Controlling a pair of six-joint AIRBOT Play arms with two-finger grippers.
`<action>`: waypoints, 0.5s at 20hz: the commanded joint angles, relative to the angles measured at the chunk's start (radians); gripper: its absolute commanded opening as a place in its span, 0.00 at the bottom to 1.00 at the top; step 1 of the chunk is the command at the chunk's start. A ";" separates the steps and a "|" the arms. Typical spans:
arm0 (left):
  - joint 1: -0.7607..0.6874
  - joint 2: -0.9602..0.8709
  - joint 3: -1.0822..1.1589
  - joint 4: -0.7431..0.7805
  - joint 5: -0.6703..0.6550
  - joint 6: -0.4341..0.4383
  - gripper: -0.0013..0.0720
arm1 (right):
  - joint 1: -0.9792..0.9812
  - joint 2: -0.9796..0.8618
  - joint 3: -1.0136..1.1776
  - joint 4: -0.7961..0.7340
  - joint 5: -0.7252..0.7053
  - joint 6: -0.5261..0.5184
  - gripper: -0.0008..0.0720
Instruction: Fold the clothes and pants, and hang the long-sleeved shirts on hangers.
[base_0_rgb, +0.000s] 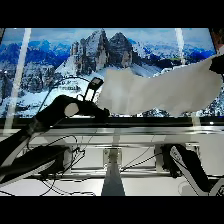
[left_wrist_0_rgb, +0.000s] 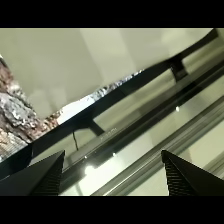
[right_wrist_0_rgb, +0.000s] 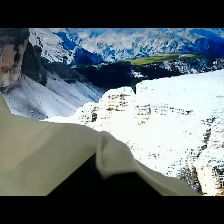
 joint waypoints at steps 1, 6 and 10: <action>0.024 -0.061 -0.013 0.003 -0.023 -0.006 0.96 | 0.000 -0.027 -0.001 -0.019 0.020 0.010 0.03; 0.307 -0.088 -0.013 -0.066 0.050 -0.003 0.95 | 0.000 -0.027 -0.001 -0.018 0.026 0.010 0.03; 0.417 -0.229 -0.013 -0.447 0.033 0.291 0.89 | 0.000 -0.027 -0.001 -0.015 0.043 0.010 0.03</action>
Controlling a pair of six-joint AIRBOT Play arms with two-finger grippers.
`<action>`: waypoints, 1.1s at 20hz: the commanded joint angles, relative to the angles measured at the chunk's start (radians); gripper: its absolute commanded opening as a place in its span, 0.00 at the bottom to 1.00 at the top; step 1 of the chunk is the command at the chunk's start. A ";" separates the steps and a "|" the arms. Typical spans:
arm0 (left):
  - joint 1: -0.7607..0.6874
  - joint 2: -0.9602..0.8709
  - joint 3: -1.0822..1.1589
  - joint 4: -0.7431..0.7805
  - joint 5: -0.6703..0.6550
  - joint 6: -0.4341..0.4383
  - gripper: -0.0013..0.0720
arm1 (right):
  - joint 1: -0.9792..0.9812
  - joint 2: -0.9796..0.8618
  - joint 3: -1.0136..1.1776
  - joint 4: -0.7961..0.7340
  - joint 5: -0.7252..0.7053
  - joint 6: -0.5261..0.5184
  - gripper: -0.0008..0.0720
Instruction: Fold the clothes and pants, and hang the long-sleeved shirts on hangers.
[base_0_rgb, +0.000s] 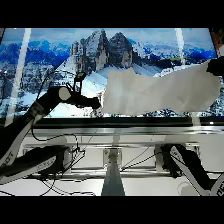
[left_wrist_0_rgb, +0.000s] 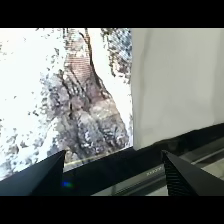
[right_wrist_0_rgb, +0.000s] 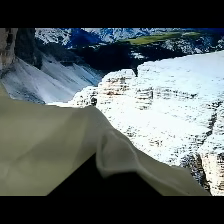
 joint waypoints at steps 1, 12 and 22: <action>0.080 -0.122 0.000 -0.287 -0.017 0.220 0.89 | 0.000 -0.001 0.000 0.002 0.011 0.001 0.03; 0.062 -0.272 0.000 -0.513 -0.077 0.426 0.55 | 0.000 -0.001 0.000 0.052 0.019 0.001 0.03; 0.060 -0.243 0.129 -0.523 0.047 0.504 0.03 | 0.000 0.000 0.003 0.107 0.040 0.011 0.03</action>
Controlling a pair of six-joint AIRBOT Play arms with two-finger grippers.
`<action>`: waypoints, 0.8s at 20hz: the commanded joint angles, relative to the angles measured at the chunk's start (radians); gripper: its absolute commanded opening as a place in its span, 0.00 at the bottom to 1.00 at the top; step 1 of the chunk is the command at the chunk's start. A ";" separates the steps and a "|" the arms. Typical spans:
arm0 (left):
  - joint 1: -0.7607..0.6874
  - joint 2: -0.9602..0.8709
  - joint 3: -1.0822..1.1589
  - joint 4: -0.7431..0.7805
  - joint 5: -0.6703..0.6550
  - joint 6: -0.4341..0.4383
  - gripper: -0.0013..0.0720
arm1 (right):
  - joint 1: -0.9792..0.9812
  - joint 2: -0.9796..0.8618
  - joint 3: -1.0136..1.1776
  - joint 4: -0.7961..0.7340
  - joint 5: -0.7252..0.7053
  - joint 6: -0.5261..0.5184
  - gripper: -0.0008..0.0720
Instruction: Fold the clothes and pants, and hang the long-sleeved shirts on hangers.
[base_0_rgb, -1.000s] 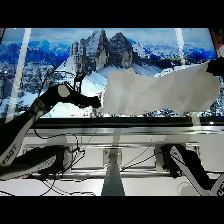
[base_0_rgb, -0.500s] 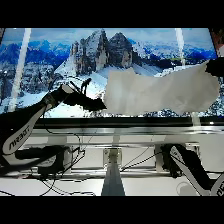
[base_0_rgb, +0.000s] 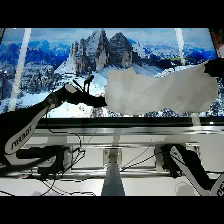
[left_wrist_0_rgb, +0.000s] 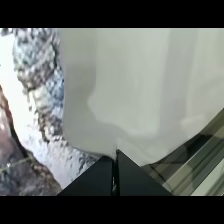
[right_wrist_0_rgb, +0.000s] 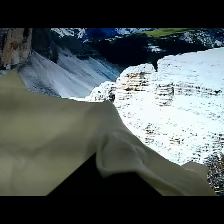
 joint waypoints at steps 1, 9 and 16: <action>0.056 0.043 0.127 -0.004 0.016 0.040 0.03 | 0.000 0.005 0.003 0.100 -0.008 0.007 0.03; 0.492 0.446 0.569 0.085 0.096 0.040 0.03 | 0.000 0.021 0.149 0.487 -0.101 -0.122 0.03; 0.807 0.887 0.573 0.301 0.340 0.039 0.03 | 0.000 0.022 0.530 0.629 -0.037 -0.138 0.03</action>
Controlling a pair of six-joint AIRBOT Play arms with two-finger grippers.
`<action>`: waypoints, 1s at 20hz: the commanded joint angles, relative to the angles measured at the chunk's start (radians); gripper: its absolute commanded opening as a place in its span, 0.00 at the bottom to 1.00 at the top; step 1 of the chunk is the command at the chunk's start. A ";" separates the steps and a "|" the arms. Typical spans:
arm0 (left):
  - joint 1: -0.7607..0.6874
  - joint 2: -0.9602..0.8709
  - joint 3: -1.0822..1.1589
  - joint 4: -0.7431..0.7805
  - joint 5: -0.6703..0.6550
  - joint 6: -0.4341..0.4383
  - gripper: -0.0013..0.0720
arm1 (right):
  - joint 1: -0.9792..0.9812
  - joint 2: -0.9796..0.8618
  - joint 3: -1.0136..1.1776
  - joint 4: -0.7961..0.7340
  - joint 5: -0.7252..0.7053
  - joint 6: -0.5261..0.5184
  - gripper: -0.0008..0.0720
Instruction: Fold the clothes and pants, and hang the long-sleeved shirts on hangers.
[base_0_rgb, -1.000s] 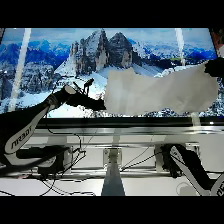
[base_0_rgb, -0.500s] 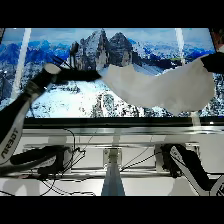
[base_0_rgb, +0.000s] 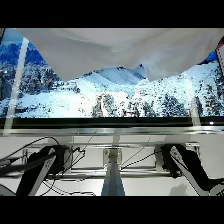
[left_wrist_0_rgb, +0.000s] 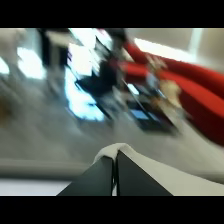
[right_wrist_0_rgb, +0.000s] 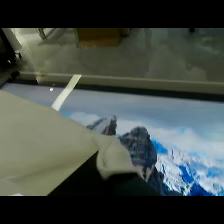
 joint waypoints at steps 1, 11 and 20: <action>0.137 0.192 0.012 0.177 0.101 0.000 0.03 | 0.000 0.001 0.195 0.107 0.075 -0.013 0.03; 0.213 0.117 0.012 0.260 -0.222 -0.075 0.03 | 0.000 -0.059 0.341 -0.098 0.235 0.122 0.03; -0.183 -0.714 0.012 0.261 -0.414 -0.010 0.03 | 0.000 -0.499 -0.172 -0.097 0.261 0.175 0.03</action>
